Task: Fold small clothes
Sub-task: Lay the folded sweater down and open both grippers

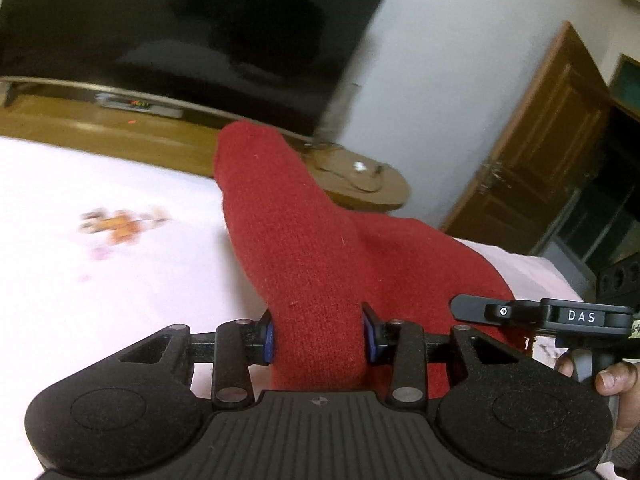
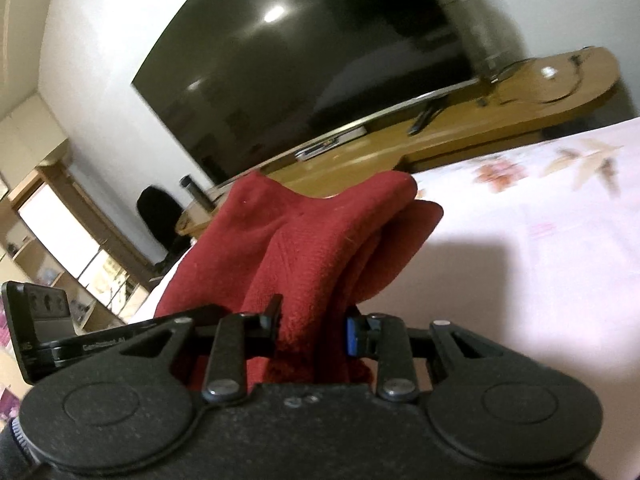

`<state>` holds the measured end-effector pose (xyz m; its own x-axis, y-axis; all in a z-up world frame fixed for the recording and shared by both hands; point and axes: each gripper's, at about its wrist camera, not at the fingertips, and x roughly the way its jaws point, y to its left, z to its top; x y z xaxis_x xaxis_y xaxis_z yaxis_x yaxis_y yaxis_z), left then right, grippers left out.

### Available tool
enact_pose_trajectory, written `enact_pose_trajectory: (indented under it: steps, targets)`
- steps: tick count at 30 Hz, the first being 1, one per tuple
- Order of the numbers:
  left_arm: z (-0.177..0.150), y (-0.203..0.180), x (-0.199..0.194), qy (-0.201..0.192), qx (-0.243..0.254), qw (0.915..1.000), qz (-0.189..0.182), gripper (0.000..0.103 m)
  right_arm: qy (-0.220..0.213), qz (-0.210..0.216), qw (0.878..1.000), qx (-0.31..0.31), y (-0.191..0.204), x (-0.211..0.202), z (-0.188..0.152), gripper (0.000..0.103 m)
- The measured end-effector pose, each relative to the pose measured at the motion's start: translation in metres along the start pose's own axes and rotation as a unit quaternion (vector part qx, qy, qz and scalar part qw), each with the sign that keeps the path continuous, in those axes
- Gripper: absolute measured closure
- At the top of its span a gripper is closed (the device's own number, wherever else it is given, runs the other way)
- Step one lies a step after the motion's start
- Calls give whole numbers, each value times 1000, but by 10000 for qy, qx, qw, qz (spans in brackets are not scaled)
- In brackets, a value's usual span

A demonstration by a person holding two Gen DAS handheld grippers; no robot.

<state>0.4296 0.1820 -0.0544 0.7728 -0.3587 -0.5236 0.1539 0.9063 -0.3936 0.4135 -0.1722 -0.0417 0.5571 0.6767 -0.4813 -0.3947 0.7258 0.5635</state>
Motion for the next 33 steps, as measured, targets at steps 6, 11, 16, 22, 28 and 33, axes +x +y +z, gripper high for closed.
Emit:
enact_pose_trajectory:
  steps: [6,11,16,22,28,33]
  targets:
    - [-11,68,-20,106,-347,9987,347,64,389,271,9989,-12,32,63,-15,75]
    - [-32,99,-19,184,-597,9963,585,64,711,391,9967,4,47,102,-28,75]
    - [-64,144,-8,139,-1037,9926,624,32,1058,7,9944,-28,44,131,-52,71]
    - [-75,136,-26,-211,-812,9933,792,31,1000,301,9910,838,5,127,-66,69]
    - [-49,124,-65,-1185,-675,9863,929,31,342,-240,9991,-37,38,91,-40,71]
    - [-39,104,-16,-606,-336,9958,591,31,253,-273,9974,-612,67,102,-26,71]
